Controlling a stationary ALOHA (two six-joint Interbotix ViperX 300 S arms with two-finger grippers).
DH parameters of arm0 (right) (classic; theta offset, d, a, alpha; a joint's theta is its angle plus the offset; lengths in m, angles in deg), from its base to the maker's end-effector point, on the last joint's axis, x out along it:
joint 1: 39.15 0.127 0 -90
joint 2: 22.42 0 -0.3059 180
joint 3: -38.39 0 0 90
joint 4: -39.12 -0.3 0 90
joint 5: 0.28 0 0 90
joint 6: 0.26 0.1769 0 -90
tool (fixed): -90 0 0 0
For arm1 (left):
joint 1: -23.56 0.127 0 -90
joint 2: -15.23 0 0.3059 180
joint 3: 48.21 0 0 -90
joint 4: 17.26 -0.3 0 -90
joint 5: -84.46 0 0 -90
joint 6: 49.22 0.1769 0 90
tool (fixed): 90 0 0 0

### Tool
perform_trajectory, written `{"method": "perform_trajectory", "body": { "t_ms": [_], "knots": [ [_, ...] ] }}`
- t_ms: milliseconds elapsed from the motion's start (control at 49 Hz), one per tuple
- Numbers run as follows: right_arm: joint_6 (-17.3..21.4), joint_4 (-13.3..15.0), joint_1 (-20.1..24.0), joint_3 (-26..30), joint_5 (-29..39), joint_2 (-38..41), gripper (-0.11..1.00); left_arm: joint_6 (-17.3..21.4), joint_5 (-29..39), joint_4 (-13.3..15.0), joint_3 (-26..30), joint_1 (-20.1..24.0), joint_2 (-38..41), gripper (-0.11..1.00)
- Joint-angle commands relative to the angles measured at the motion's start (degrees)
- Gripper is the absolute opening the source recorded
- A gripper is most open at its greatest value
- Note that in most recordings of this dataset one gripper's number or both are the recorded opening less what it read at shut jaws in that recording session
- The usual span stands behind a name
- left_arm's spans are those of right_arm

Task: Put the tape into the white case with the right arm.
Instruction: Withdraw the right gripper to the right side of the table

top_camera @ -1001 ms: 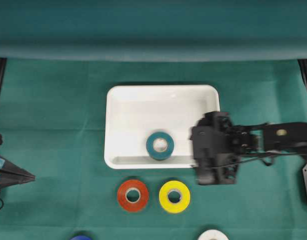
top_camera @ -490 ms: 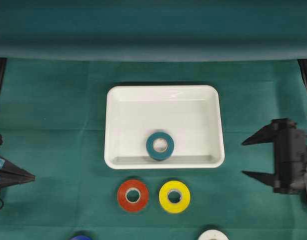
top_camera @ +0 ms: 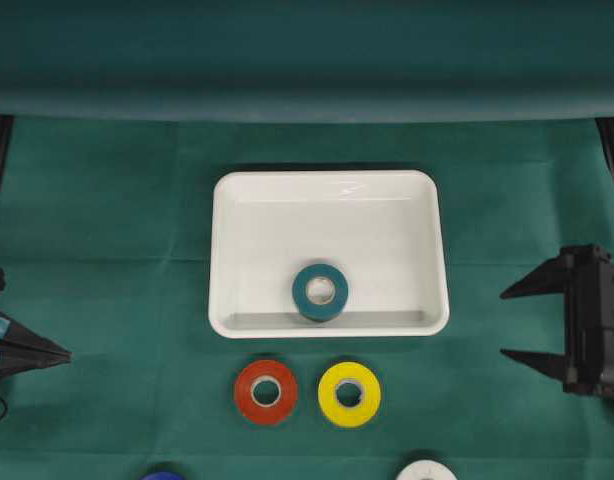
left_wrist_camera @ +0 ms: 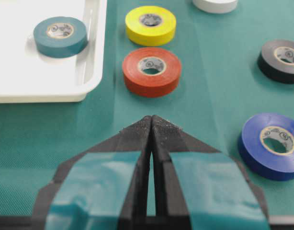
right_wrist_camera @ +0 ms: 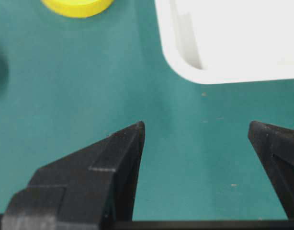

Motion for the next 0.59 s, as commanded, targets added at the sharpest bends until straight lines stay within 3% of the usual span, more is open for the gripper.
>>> {"method": "perform_trajectory", "body": {
  "t_ms": [0,327,572],
  "knots": [
    [0.2,-0.2,3.2,0.6,-0.2,0.3,0.74,0.0,-0.3,0.0,0.6,0.2,0.4,0.0],
    [0.3,-0.3,16.3,0.5,0.1,0.3,0.73,0.0,-0.3,0.0,0.6,0.2,0.4,0.0],
    [0.3,-0.3,19.3,-0.4,0.0,0.3,0.73,0.0,-0.4,-0.1,0.6,0.2,0.4,0.0]
  ]
}}
